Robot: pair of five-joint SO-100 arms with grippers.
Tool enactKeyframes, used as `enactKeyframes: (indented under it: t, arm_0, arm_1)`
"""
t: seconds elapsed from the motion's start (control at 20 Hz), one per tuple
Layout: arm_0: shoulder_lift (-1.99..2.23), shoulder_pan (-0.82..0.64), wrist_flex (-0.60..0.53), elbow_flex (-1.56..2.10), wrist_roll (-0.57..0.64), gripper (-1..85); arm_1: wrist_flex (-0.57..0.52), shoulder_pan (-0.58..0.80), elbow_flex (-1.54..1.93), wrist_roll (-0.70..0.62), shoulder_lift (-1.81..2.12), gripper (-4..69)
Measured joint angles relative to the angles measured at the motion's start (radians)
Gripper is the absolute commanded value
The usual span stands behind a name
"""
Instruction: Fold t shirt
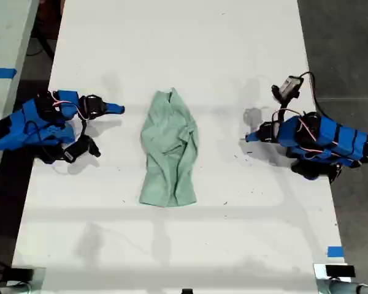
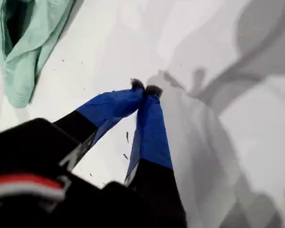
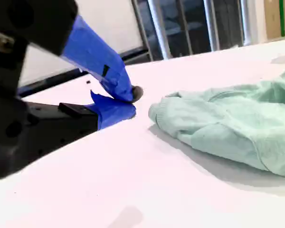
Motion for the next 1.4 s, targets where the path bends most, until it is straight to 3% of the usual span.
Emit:
enactKeyframes:
  t: [0.05, 0.2, 0.45, 0.6, 0.8, 1.15, 1.4]
  arm_0:
    - [0.000, -0.002, 0.006, 0.003, -0.003, -0.3]
    - [0.002, -0.126, 0.078, 0.009, -0.161, -0.3]
    - [0.002, -0.127, 0.081, 0.009, -0.195, -0.3]
    - [0.002, -0.018, 0.000, 0.012, -0.264, -0.3]
    - [-0.127, 0.095, -0.038, -0.114, -0.357, -0.3]
    - [-1.227, 0.491, 0.066, -0.942, -0.548, -0.3]
    - [-1.661, 0.716, 0.025, -1.210, -0.647, -0.3]
  arm_1:
    - [0.002, 0.000, 0.000, 0.003, 0.000, 0.2]
    - [0.025, 0.063, 0.000, 0.077, 0.002, 0.2]
    - [0.025, 0.064, 0.000, 0.078, 0.000, 0.2]
    - [0.017, 0.012, -0.037, 0.156, -0.107, 0.1]
    - [-0.038, -0.091, -0.426, 0.212, -0.678, -0.5]
    - [-0.041, -0.373, -1.307, 0.212, -1.600, -1.2]
    - [-0.043, -0.488, -1.723, 0.207, -2.060, -1.2]
